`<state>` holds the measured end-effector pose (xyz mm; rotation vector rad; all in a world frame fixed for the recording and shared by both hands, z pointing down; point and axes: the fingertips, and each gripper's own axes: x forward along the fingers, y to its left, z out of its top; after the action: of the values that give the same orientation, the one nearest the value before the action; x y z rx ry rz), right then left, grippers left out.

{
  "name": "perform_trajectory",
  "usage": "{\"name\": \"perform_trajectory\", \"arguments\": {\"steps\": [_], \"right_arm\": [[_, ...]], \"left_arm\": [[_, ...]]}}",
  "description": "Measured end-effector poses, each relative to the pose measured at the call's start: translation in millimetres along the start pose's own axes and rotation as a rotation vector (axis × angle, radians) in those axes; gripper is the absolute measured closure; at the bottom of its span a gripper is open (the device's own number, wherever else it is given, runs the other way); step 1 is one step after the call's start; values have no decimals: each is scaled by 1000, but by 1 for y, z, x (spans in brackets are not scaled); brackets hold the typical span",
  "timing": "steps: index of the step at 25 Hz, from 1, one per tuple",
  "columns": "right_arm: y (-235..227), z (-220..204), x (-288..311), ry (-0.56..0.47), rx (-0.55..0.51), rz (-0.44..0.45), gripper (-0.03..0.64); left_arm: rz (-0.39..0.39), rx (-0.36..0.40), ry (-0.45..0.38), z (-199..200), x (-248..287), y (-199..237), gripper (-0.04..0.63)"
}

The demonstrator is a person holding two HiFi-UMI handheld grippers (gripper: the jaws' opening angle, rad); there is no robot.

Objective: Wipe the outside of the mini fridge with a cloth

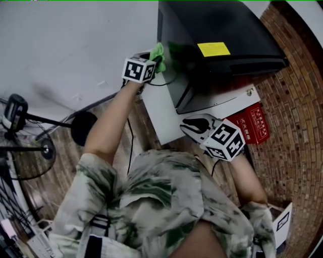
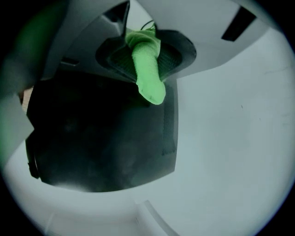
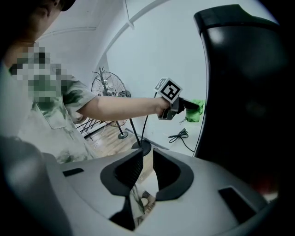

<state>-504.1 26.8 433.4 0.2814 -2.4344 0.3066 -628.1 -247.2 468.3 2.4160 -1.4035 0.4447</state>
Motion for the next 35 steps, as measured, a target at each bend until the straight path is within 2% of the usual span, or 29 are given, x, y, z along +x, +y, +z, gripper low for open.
{"name": "perform_trajectory", "arguments": {"steps": [8, 11, 13, 17, 24, 35], "right_arm": [[2, 2, 3, 0, -10, 9, 532], [4, 3, 4, -2, -10, 10, 532], [4, 2, 4, -1, -7, 8, 532], [0, -5, 0, 6, 12, -10, 532], [-6, -16, -4, 19, 46, -35, 534], [-15, -41, -4, 31, 115, -69, 534]], "left_arm": [[53, 96, -186, 144, -35, 26, 462], [74, 131, -221, 178, -39, 30, 462], [84, 140, -217, 186, -34, 33, 462], [88, 122, -192, 172, -18, 41, 462], [76, 56, -137, 120, 12, 49, 462], [81, -23, 4, 9, 67, 62, 463]]}}
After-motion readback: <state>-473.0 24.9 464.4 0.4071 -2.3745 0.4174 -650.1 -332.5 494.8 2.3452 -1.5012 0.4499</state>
